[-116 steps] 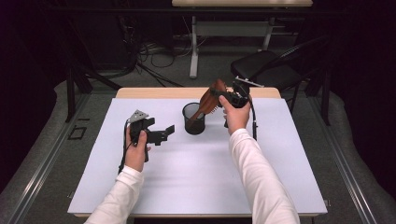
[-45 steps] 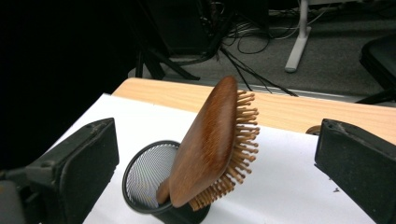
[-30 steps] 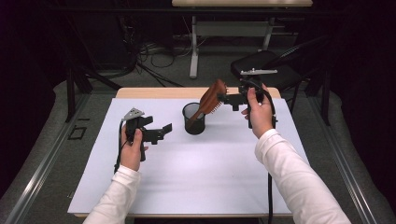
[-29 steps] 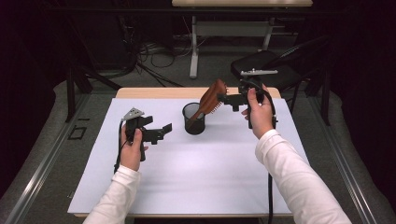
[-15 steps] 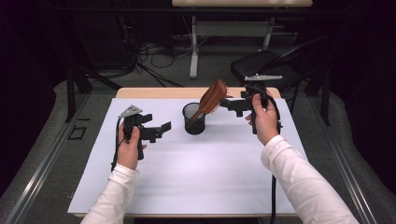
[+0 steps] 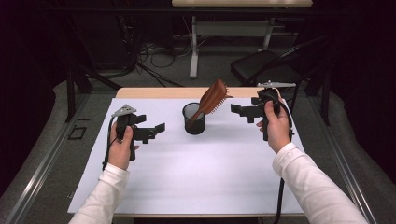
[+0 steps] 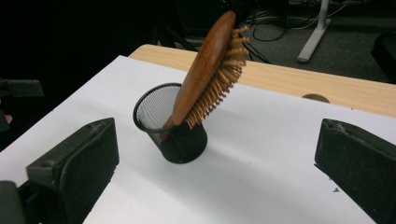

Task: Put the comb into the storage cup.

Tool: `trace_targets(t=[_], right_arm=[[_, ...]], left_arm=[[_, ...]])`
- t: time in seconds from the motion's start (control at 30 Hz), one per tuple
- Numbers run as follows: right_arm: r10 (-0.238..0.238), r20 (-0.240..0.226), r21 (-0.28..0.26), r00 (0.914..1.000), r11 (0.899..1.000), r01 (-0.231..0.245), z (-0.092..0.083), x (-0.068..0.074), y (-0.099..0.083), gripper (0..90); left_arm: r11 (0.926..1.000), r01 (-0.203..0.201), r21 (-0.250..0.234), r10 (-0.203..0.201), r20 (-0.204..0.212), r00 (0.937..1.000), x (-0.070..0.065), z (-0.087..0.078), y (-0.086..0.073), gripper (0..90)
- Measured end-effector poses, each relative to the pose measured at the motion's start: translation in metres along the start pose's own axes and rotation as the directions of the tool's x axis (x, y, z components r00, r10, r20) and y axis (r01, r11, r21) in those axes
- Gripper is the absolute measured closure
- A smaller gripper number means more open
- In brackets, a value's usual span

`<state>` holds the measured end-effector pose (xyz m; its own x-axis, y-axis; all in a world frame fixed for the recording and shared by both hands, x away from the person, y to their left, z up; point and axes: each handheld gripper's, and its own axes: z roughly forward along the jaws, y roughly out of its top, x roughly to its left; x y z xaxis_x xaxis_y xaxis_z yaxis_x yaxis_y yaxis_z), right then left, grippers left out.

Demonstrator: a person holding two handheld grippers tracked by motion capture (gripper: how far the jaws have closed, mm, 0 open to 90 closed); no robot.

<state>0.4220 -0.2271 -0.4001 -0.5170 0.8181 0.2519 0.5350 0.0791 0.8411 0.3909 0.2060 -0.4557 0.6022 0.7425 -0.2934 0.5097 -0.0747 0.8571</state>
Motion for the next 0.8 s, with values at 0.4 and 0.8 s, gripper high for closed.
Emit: trace_targets(t=[0.4, 0.8], right_arm=[[0.016, -0.007, -0.004, 0.9998, 1.0, -0.016, -0.02, -0.008, -0.031, 0.0], [0.024, 0.007, -0.023, 0.9997, 0.999, -0.024, -0.036, -0.013, -0.074, 0.0]], left_arm=[[0.9999, 0.012, -0.008, -0.012, -0.02, 0.9997, 0.015, -0.036, -0.019, 0.6], [0.9997, 0.003, -0.023, -0.004, -0.046, 0.9989, 0.018, -0.062, -0.049, 0.6]])
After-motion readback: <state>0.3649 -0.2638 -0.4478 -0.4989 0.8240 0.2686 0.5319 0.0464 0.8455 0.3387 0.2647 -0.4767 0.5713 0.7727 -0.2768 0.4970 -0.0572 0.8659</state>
